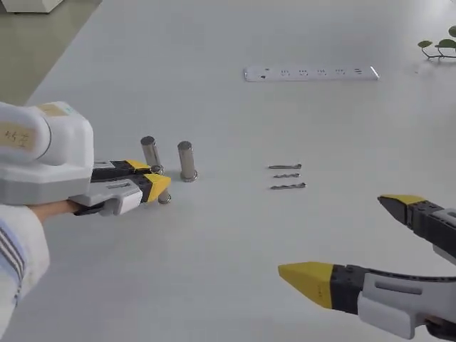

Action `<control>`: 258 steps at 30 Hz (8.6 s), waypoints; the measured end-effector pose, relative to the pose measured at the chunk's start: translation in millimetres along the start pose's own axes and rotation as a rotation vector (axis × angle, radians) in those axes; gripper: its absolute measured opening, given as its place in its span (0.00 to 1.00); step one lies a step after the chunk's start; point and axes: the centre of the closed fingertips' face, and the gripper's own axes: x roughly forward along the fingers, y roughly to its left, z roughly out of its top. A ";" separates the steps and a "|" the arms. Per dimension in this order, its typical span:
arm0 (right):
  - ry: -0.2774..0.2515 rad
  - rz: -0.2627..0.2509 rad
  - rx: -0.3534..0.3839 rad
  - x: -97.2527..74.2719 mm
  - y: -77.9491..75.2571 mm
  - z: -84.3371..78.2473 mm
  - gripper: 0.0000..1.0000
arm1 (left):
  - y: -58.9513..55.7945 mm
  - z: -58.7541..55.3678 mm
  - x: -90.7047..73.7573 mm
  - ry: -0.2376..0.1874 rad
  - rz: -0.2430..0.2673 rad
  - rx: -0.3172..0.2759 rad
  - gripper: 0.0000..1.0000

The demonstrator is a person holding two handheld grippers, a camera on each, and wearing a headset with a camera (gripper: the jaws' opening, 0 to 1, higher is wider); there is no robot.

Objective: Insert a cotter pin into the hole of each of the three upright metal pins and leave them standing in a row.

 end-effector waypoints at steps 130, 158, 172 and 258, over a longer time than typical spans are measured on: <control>0.027 0.015 -0.001 -2.6 -2.6 -14.2 0.97 | -102.7 -9.3 20.9 0.029 -0.233 0.161 0.06; 0.017 0.017 -0.022 -6.8 4.8 -5.6 0.96 | -101.9 -5.3 8.9 0.012 -0.241 0.087 0.46; -0.007 0.016 -0.036 -9.3 4.9 3.2 0.96 | -122.1 2.2 -24.0 -0.018 -0.334 0.041 0.73; 0.316 0.195 -0.583 76.2 -71.8 38.6 0.36 | -97.4 -14.5 -71.7 -0.084 -0.234 -0.099 0.99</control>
